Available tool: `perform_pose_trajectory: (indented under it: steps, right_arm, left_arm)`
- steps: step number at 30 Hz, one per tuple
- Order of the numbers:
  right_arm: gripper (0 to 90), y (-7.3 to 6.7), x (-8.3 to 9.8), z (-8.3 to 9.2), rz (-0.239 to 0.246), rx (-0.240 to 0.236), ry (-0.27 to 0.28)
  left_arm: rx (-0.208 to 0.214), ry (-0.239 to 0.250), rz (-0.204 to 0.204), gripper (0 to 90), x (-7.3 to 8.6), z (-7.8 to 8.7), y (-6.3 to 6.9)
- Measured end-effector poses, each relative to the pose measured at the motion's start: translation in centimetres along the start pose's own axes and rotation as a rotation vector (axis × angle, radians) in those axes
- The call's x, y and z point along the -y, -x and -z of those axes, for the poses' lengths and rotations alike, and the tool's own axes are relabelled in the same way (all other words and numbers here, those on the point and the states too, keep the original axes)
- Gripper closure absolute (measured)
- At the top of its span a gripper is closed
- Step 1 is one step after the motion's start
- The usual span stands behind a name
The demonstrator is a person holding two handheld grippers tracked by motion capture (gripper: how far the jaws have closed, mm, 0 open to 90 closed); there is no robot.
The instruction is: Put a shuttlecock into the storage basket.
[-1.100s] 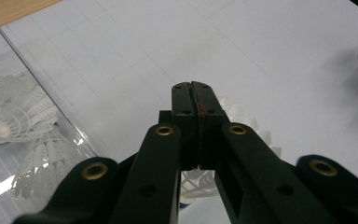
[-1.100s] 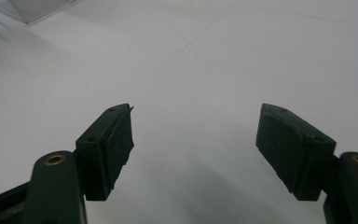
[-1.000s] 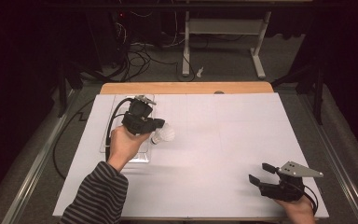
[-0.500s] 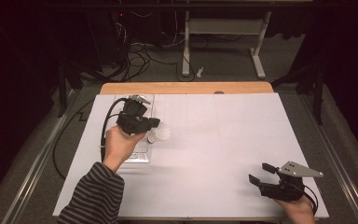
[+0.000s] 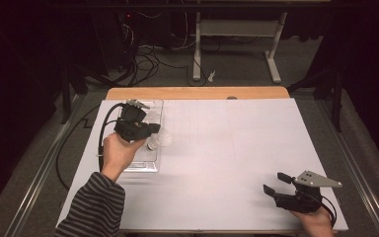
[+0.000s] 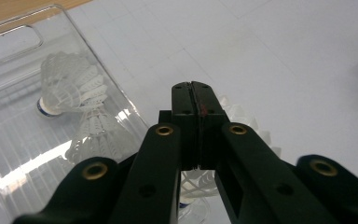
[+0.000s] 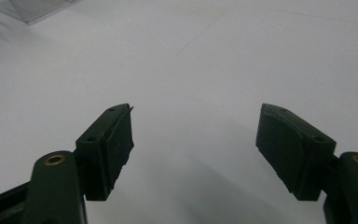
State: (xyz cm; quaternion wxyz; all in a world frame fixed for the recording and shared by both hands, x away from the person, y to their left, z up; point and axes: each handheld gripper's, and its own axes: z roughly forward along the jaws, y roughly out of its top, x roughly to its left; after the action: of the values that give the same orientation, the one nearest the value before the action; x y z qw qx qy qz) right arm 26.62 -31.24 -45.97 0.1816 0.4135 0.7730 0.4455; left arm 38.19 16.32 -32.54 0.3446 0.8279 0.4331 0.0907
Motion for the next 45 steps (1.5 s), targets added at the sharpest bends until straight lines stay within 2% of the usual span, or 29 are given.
perform_pose_trajectory:
  steps: [16, 45]
  right_arm:
    - [27.8, 0.0, 0.0, 0.0, -0.002, 0.002, 0.001]
    - [27.8, 0.0, 0.0, 0.0, 0.000, 0.001, -0.001]
  left_arm:
    - [-0.061, 0.001, 0.043, 88.9, 0.7, 0.1, -1.9]
    - [-0.126, 0.000, 0.149, 88.9, 0.9, -0.4, -5.2]
